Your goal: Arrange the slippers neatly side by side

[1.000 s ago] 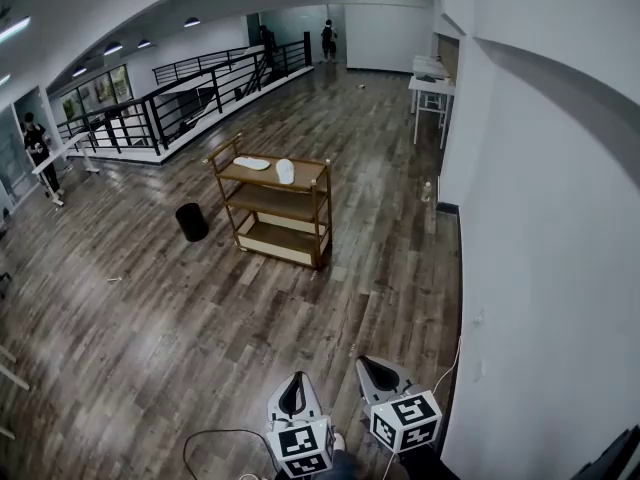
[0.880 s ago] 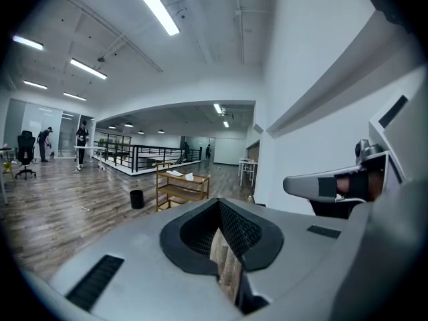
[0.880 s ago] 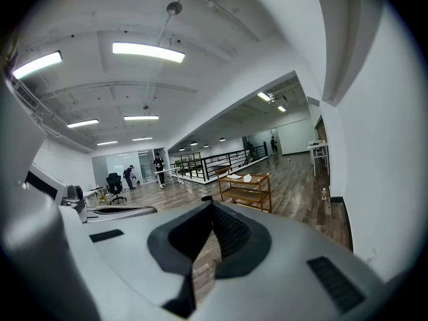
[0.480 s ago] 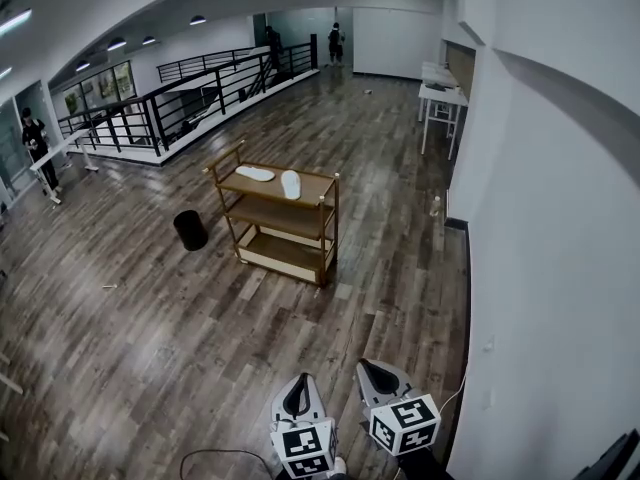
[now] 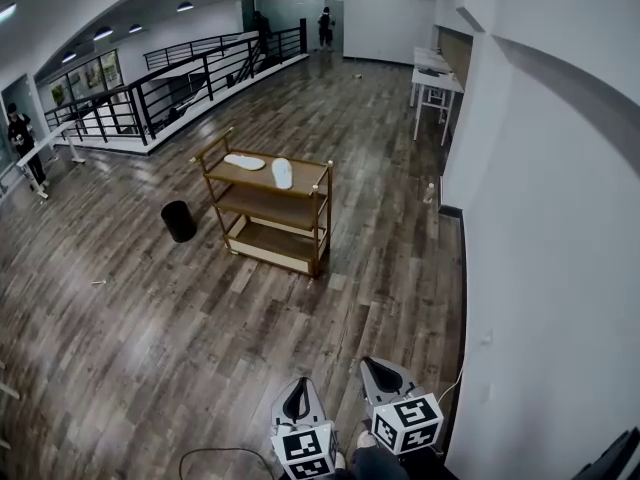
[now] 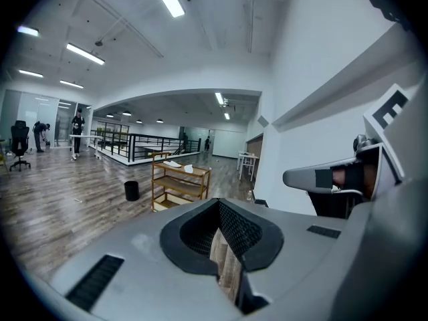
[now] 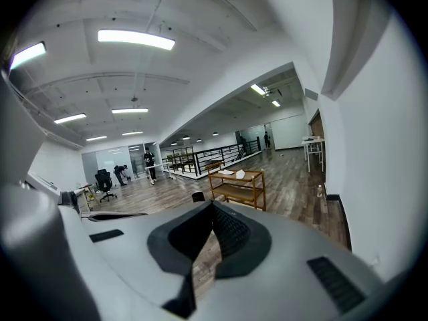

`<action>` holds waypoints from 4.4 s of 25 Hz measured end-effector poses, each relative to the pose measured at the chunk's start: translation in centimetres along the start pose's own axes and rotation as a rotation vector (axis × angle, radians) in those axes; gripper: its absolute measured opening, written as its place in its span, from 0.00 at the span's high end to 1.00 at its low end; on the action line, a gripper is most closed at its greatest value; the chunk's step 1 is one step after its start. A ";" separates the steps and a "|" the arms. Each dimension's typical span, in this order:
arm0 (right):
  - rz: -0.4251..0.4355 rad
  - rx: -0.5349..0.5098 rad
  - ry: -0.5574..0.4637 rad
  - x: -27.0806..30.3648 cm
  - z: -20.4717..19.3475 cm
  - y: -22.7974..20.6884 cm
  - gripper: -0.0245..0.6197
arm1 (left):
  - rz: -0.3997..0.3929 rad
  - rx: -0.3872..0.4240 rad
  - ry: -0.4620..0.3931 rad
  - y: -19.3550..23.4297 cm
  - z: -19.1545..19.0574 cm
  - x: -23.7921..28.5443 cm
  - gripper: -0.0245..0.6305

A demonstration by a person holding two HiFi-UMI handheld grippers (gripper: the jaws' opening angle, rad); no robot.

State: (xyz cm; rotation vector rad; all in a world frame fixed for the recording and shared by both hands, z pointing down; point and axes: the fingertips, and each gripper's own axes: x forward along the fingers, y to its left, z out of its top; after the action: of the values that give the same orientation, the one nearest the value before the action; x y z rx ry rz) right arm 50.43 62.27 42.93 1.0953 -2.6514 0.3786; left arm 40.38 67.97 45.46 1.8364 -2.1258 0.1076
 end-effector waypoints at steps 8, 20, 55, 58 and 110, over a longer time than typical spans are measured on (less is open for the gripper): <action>0.015 -0.026 0.014 4.0 1.0 -1.1 0.97 | 0.046 0.005 0.016 1.7 1.6 2.6 0.96; 0.143 -0.081 0.015 15.1 6.6 -6.1 0.97 | 0.139 -0.027 -0.040 3.0 5.4 14.6 0.96; 0.266 -0.112 0.018 38.1 15.0 -9.9 0.97 | 0.268 -0.057 -0.073 12.3 13.5 34.6 0.96; 0.266 -0.115 0.015 41.1 15.8 -9.2 0.97 | 0.266 -0.061 -0.077 14.7 14.4 36.5 0.96; 0.316 -0.131 0.061 80.4 26.6 -9.6 0.97 | 0.422 -0.091 -0.049 39.4 24.6 64.7 0.96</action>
State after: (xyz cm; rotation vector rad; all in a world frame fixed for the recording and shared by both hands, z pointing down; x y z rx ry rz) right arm -1.34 -5.42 45.32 0.6166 -2.7508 0.2859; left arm -10.33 6.56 47.46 1.3301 -2.4777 0.0624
